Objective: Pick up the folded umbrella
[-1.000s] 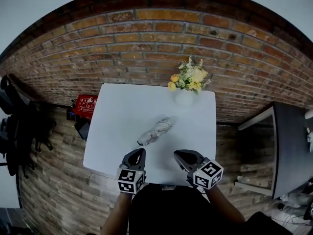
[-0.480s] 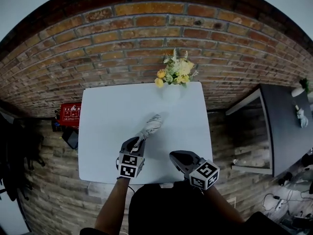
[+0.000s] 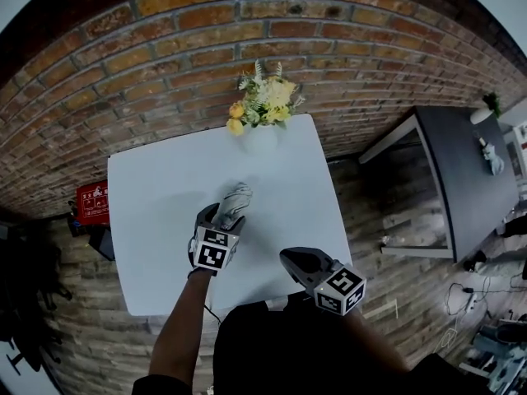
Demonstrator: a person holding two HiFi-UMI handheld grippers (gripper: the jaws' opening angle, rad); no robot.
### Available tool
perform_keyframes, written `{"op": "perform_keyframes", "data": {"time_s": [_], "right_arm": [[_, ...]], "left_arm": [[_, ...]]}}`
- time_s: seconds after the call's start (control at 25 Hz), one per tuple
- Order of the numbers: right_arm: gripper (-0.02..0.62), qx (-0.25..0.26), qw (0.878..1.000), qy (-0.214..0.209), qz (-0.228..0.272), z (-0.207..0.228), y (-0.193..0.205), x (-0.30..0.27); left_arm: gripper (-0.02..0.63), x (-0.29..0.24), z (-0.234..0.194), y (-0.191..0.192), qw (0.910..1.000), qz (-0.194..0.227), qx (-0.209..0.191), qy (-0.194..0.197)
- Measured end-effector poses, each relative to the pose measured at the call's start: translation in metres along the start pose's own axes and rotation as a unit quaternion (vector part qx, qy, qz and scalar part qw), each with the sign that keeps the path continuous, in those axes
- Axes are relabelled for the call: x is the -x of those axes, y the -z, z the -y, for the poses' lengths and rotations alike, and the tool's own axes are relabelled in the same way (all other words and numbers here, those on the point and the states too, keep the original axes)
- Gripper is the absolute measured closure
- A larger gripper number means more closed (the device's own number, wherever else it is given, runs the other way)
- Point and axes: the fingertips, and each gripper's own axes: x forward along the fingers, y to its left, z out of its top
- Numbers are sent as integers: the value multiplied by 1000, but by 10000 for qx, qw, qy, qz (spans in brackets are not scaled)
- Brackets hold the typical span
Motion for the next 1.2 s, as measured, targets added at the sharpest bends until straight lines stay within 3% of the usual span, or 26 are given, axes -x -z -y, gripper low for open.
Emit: {"op": "perform_keyframes", "data": {"time_s": [0.44,0.88,1.2], "right_arm": [[572,-164,9996,232,-41,18,6,11],[572,-226,9992,319,11,36,5,15],[572,-301,9988,393,9,47,7,21]], "left_arm": [[241,-47,0,9,9964,-702,-423,215],[242,-67,-15,34,9889,-1330,-642,137],[289,-69,-21,39,9872,-1491,-468,306]]}}
